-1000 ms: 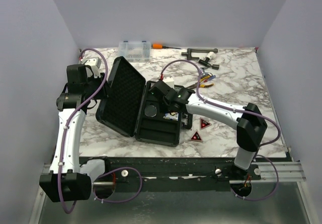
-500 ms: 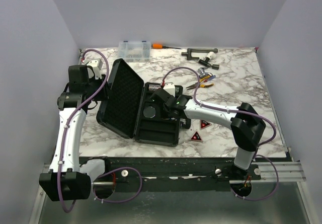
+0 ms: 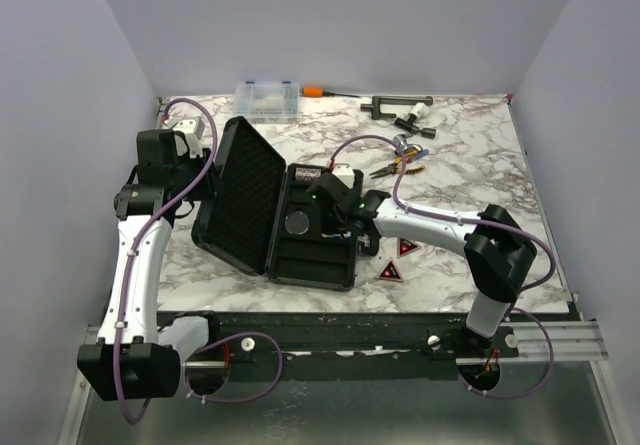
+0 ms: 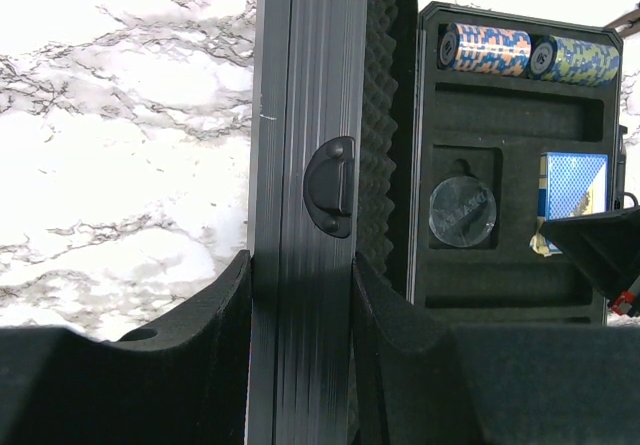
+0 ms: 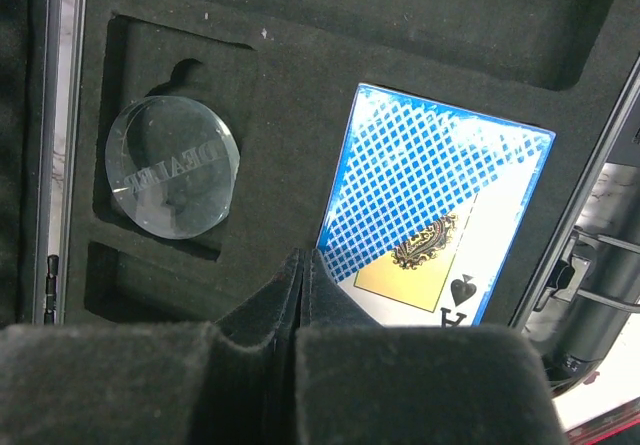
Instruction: Pack up texas hold em set
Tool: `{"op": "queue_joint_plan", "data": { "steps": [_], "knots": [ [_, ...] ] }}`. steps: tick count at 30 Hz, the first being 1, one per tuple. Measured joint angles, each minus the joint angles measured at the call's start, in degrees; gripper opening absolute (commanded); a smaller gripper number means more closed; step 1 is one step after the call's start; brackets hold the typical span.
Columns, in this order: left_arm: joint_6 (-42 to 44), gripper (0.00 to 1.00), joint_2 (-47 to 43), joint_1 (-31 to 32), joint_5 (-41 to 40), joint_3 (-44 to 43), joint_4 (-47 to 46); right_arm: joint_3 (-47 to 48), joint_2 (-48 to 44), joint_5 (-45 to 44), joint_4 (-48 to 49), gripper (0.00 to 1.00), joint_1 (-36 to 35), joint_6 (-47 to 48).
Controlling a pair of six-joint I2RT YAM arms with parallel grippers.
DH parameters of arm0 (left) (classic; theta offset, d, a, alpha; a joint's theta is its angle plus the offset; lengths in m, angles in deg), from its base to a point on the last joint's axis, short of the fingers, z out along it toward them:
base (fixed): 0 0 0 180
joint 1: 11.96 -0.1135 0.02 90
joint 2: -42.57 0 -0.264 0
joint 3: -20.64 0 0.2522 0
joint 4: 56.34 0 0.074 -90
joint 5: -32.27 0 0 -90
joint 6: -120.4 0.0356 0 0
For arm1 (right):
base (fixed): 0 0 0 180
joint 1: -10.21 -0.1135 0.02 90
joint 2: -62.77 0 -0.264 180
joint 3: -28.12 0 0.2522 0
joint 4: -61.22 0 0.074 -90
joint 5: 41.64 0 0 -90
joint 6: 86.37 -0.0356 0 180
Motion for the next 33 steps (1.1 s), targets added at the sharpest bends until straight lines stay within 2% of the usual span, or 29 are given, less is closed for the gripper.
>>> {"op": "queue_joint_plan", "data": {
  "steps": [2,5,8,9,13,15,17,23,27,30,33],
  "knots": [
    [0.0,0.47,-0.3,0.1,-0.2,0.0,0.0,0.9,0.0,0.1,-1.1,0.01,0.1,0.5],
    [-1.1,0.65,-1.4,0.1,-0.6,0.2,0.0,3.5,0.2,0.8,-4.5,0.02,0.1,2.0],
    [-3.7,0.79,-4.7,0.1,0.0,0.1,-4.3,8.3,0.2,1.4,-9.8,0.27,0.2,3.8],
    [-4.2,0.83,-6.3,0.1,-0.1,-0.1,-6.0,10.3,0.2,1.4,-11.1,0.40,0.2,4.3],
    [-5.8,0.92,-9.8,0.1,-0.1,-0.9,-8.7,14.6,-2.4,1.4,-13.6,0.73,0.2,5.7],
    [-6.3,0.93,-11.0,0.1,-0.1,-1.1,-9.4,14.4,-5.3,1.2,-15.4,0.85,0.2,5.8],
    [-6.9,0.93,-12.0,0.1,-0.1,-1.1,-9.3,12.8,-8.5,0.5,-16.6,0.92,0.2,5.4],
    [-9.1,0.94,-18.6,0.1,0.2,2.4,-9.1,-0.1,-19.7,-3.0,-21.4,0.91,0.2,-0.3],
    [-10.9,0.92,-25.2,0.1,5.3,9.4,-8.9,-9.2,-25.6,-3.9,-24.8,0.91,0.3,-6.4],
    [-12.6,0.81,-28.5,0.8,10.5,14.3,-8.7,-14.5,-28.7,-3.9,-26.3,0.92,0.3,-9.7],
    [-14.0,0.77,-30.6,2.6,14.6,18.9,-8.5,-17.5,-29.6,-3.9,-26.8,0.95,0.3,-12.4]
  ]
}}
